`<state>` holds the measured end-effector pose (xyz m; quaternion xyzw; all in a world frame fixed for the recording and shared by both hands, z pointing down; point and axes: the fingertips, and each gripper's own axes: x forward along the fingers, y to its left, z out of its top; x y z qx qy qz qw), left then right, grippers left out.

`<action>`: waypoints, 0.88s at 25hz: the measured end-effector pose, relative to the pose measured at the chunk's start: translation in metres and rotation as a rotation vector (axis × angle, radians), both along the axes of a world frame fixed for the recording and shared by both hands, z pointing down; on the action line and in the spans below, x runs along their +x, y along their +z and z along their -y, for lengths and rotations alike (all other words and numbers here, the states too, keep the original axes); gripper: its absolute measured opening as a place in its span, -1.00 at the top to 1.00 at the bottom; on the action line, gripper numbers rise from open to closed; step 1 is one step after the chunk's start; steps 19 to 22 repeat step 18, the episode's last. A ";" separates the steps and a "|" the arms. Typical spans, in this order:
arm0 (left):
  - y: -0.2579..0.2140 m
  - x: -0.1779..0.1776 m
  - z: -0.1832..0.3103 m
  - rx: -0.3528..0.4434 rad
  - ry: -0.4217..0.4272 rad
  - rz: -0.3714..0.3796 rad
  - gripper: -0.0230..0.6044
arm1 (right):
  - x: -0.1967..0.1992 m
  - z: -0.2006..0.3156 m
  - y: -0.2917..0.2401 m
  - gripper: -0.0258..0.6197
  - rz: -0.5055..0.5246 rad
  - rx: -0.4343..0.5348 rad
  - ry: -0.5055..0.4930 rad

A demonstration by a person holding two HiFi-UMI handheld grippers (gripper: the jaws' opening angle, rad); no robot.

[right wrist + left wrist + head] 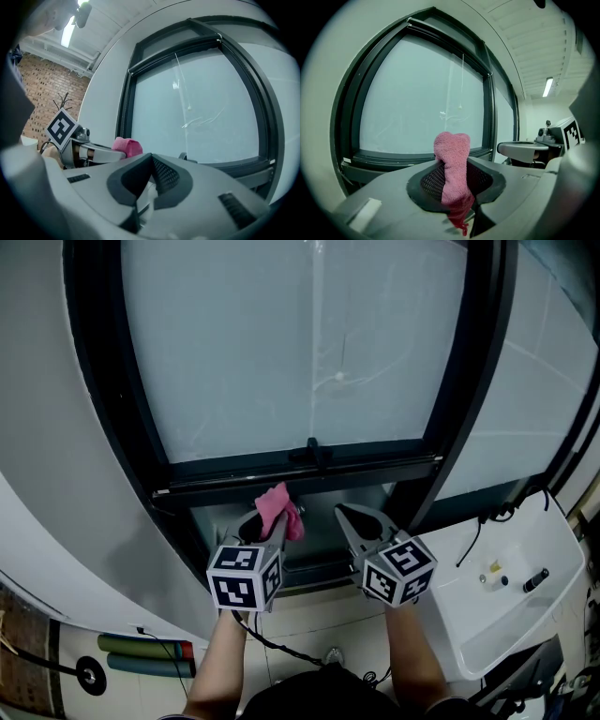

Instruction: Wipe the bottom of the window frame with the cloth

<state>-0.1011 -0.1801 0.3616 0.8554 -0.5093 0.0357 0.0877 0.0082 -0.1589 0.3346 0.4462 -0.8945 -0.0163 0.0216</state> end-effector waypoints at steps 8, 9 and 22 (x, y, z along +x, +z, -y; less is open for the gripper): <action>0.001 -0.001 -0.005 -0.009 -0.003 -0.012 0.57 | -0.002 -0.003 -0.001 0.90 -0.003 0.002 -0.005; 0.000 -0.001 -0.005 -0.008 -0.004 -0.013 0.57 | -0.002 -0.003 -0.001 0.90 -0.004 0.001 -0.006; 0.000 -0.001 -0.009 -0.010 -0.002 -0.012 0.57 | -0.003 -0.008 -0.002 0.90 -0.011 0.000 -0.009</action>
